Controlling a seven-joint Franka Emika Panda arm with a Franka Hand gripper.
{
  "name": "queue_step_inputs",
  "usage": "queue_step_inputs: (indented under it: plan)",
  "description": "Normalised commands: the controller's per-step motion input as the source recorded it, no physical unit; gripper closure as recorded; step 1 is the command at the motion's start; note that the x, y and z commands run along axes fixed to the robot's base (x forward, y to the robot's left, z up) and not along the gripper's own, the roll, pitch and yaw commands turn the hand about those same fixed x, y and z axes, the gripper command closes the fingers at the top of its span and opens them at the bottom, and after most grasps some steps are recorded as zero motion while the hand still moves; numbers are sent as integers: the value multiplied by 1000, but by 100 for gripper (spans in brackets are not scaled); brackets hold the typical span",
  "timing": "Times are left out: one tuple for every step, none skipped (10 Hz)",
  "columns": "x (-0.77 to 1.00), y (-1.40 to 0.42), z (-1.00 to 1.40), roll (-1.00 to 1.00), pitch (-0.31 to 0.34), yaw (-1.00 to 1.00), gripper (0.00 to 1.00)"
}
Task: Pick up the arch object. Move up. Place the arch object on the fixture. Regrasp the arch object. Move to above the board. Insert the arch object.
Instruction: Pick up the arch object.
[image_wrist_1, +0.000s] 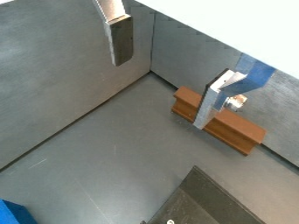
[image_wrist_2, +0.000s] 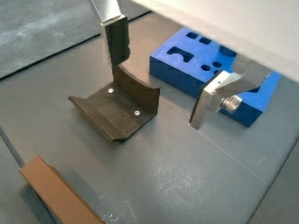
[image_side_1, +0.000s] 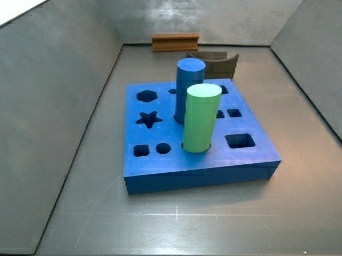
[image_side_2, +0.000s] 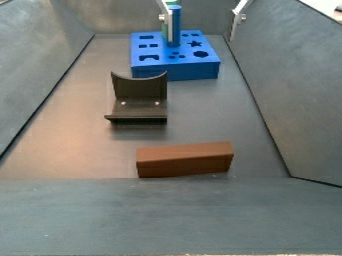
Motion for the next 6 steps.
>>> queue_step_inputs:
  plan:
    - [0,163,0,-61,-10,0,0]
    - [183,209,-77,-64,-14,177,0]
    - [120,277,-114,0,-26,469,0]
    - [223,43,-251,3,-20,837,0]
    - [140,0,-300,0,-33,937,0]
    - [380,26,-260,0,-10,760,0]
